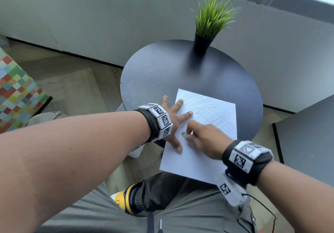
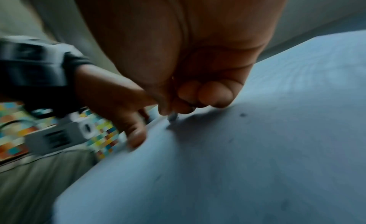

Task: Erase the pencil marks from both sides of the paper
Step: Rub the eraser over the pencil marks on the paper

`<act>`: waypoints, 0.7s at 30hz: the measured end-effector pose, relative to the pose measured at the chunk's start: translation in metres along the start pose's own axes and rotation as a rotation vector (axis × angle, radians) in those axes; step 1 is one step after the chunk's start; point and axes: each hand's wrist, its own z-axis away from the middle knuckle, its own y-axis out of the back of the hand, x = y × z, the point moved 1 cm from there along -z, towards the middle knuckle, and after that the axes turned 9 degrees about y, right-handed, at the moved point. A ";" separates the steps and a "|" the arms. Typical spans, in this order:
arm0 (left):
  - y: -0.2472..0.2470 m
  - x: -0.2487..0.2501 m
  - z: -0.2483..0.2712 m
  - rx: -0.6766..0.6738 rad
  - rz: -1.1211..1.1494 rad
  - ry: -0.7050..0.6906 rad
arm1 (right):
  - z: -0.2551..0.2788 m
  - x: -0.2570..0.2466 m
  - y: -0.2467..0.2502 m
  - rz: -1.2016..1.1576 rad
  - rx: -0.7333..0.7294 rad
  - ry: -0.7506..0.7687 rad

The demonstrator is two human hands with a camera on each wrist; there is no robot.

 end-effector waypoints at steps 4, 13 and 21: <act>0.001 0.000 -0.001 -0.005 -0.001 -0.015 | -0.006 0.017 0.014 -0.045 0.086 -0.121; -0.001 -0.002 -0.010 -0.021 0.002 -0.008 | 0.003 0.007 0.004 -0.013 0.047 -0.059; 0.003 -0.002 -0.016 0.009 0.038 0.015 | -0.016 0.039 0.030 0.025 0.146 -0.277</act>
